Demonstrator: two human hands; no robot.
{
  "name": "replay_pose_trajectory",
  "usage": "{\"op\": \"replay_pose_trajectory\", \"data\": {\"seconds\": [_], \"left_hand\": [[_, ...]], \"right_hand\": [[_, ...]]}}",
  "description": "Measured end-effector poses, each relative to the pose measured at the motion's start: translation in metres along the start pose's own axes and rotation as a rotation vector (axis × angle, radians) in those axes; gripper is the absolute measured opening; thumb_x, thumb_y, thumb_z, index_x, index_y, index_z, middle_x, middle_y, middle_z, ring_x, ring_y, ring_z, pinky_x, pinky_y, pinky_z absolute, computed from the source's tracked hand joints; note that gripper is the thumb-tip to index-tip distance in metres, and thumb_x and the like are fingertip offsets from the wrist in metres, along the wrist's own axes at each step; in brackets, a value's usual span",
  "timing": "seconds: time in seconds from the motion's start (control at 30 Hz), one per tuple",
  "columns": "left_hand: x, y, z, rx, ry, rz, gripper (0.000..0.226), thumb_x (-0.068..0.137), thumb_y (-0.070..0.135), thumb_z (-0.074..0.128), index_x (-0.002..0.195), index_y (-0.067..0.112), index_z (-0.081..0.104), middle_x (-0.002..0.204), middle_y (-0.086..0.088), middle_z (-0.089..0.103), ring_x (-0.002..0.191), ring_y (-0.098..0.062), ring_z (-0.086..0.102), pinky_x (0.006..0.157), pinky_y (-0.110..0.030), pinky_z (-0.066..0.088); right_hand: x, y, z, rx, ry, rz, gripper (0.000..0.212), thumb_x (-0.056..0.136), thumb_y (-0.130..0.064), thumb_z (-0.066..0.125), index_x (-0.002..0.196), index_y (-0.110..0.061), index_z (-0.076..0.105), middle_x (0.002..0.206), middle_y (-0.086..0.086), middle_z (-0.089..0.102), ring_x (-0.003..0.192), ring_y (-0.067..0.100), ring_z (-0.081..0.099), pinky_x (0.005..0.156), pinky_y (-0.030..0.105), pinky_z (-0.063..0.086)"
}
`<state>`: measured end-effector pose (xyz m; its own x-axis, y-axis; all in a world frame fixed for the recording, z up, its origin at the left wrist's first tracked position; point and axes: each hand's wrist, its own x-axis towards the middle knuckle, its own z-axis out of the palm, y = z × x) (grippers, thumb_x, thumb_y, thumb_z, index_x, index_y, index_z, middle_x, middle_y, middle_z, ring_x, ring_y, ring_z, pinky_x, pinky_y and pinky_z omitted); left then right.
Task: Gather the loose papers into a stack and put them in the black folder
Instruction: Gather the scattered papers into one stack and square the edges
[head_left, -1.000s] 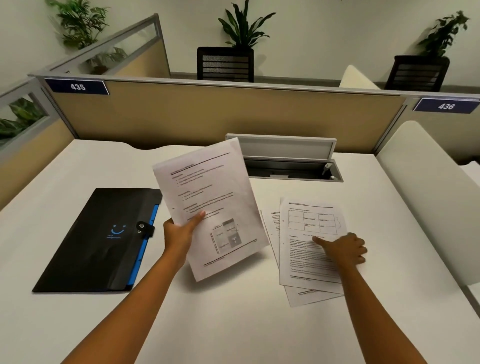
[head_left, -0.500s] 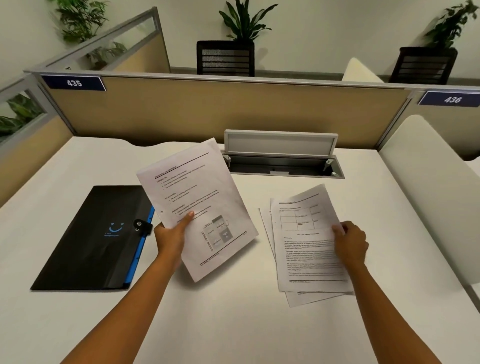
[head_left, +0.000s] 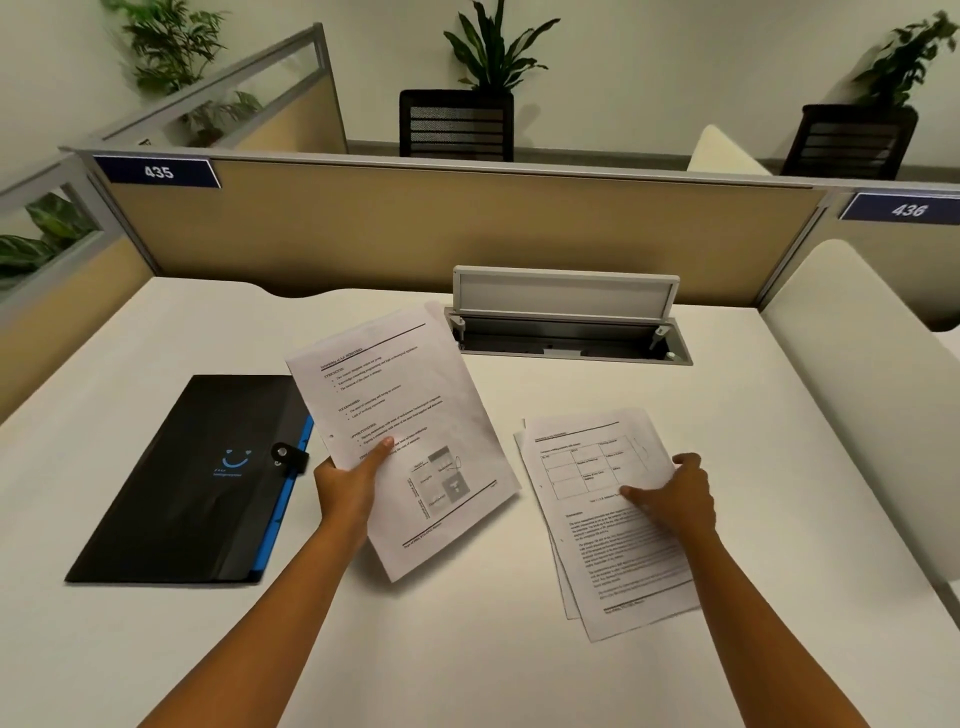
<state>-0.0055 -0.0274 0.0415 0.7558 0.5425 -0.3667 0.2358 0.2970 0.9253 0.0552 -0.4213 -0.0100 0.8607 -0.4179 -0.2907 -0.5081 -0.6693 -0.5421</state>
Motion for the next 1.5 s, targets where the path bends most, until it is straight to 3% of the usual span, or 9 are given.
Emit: {"op": "replay_pose_trajectory", "data": {"seconds": [0.2,0.4,0.5,0.77,0.97,1.13,1.3,1.4,1.5], "left_hand": [[0.005,-0.002,-0.009,0.087,0.029,0.003,0.048,0.081,0.018,0.079,0.124,0.013,0.060,0.117,-0.007,0.068,0.098,-0.025,0.065,0.082,-0.040,0.055],[0.010,-0.006,-0.013,0.132,0.062,-0.025,0.045,0.084,0.014,0.077,0.126,0.009,0.060,0.122,-0.012,0.067,0.096,-0.026,0.064,0.086,-0.042,0.054],[0.009,-0.008,-0.010,0.161,-0.014,-0.062,0.045,0.084,0.015,0.077,0.125,0.008,0.061,0.121,-0.011,0.068,0.100,-0.028,0.065,0.089,-0.044,0.054],[-0.007,-0.005,0.008,0.208,-0.318,-0.153,0.021,0.096,0.034,0.060,0.109,0.021,0.069,0.106,-0.001,0.075,0.094,-0.020,0.070,0.074,-0.032,0.054],[-0.022,0.004,0.014,0.059,-0.461,-0.261,0.061,0.083,0.065,0.059,0.111,0.013,0.072,0.103,-0.018,0.074,0.094,-0.041,0.071,0.083,-0.053,0.058],[-0.023,0.011,0.007,0.055,-0.522,-0.230,0.062,0.071,0.058,0.071,0.120,0.020,0.068,0.109,-0.013,0.074,0.098,-0.036,0.071,0.083,-0.048,0.057],[-0.025,0.020,0.002,0.160,-0.516,-0.129,0.061,0.068,0.060,0.074,0.120,0.030,0.067,0.111,0.003,0.075,0.106,-0.023,0.066,0.097,-0.047,0.043],[-0.029,0.024,0.004,0.173,-0.440,-0.026,0.047,0.068,0.037,0.086,0.111,0.028,0.067,0.105,-0.001,0.076,0.090,-0.023,0.073,0.076,-0.044,0.059],[-0.031,0.032,0.007,0.147,-0.384,0.072,0.045,0.071,0.030,0.086,0.111,0.022,0.068,0.105,-0.003,0.075,0.094,-0.024,0.071,0.080,-0.043,0.060]], "right_hand": [[0.003,0.008,-0.003,0.107,0.024,-0.194,0.033,0.090,-0.034,0.067,0.112,-0.010,0.065,0.106,0.011,0.072,0.091,0.032,0.068,0.079,0.041,0.055],[-0.015,-0.002,-0.003,0.443,-0.015,-0.303,0.019,0.094,-0.037,0.061,0.099,-0.019,0.068,0.095,-0.001,0.073,0.084,0.019,0.069,0.074,0.029,0.052],[-0.030,-0.020,0.006,0.520,-0.034,-0.322,0.024,0.092,-0.044,0.061,0.085,-0.022,0.069,0.082,-0.005,0.075,0.076,0.012,0.072,0.065,0.024,0.054],[-0.072,-0.071,0.034,0.707,-0.307,-0.350,0.034,0.088,-0.052,0.063,0.096,-0.021,0.075,0.095,0.000,0.078,0.083,0.021,0.076,0.075,0.036,0.062],[-0.097,-0.096,0.051,0.718,-0.311,-0.374,0.033,0.089,-0.044,0.066,0.114,-0.025,0.055,0.114,-0.006,0.068,0.100,0.021,0.071,0.084,0.041,0.061],[-0.108,-0.108,0.043,0.768,-0.294,-0.312,0.072,0.078,-0.043,0.079,0.136,-0.033,0.037,0.115,-0.017,0.061,0.095,0.019,0.071,0.077,0.033,0.063],[-0.112,-0.117,0.031,0.805,-0.546,-0.299,0.053,0.066,-0.041,0.088,0.111,-0.021,0.069,0.107,0.004,0.076,0.087,0.025,0.076,0.069,0.040,0.063],[-0.118,-0.124,0.028,0.805,-0.442,-0.379,0.040,0.070,-0.036,0.086,0.105,-0.024,0.070,0.100,-0.001,0.077,0.085,0.021,0.076,0.066,0.033,0.062],[-0.128,-0.136,0.024,0.888,-0.350,-0.490,0.030,0.075,-0.033,0.082,0.103,-0.029,0.071,0.098,-0.006,0.077,0.088,0.018,0.075,0.066,0.028,0.061]]}}
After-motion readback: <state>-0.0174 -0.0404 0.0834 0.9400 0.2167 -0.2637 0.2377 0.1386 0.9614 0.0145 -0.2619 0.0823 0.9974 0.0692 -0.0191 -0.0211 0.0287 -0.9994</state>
